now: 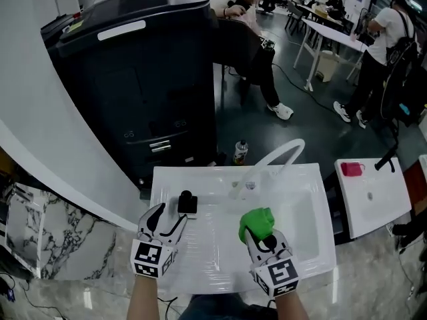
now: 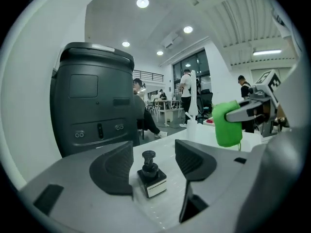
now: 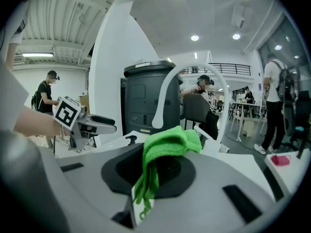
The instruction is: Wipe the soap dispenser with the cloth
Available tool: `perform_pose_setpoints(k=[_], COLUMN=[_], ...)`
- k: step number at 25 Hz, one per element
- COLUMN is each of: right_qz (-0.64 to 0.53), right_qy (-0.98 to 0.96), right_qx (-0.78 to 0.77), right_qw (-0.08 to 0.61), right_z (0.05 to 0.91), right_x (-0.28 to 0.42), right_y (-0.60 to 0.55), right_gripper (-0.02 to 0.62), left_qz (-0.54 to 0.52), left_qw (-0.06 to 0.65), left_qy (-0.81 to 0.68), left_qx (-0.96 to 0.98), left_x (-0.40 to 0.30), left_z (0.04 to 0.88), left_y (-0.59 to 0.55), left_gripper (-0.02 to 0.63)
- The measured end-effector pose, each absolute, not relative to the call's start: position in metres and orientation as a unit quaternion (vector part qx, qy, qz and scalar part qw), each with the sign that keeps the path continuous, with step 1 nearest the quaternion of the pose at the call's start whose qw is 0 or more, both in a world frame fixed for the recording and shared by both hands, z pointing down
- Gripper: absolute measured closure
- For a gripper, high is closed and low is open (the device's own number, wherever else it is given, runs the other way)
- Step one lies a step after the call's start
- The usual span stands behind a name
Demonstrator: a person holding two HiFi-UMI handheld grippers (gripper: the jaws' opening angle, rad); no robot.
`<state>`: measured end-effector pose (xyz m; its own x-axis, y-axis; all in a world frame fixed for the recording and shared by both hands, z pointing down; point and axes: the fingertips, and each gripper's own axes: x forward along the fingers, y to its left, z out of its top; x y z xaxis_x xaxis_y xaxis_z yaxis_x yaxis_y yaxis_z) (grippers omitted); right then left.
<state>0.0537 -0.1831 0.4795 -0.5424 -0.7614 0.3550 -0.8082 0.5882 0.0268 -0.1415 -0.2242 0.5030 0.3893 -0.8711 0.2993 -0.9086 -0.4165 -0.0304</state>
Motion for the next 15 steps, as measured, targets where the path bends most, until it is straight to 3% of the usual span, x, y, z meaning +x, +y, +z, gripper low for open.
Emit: perform_pose_setpoints(k=[15], right_qz=[0.127], right_qy=[-0.855], right_qx=[0.454], right_qw=[0.217], right_z=[0.542], right_x=[0.05], right_y=[-0.156], right_gripper=[0.549], left_qz=[0.188], left_qw=[0.119], left_qy=[-0.447], left_qx=[0.866], left_x=[-0.118], left_z=[0.592], left_y=[-0.301], left_gripper=[0.365])
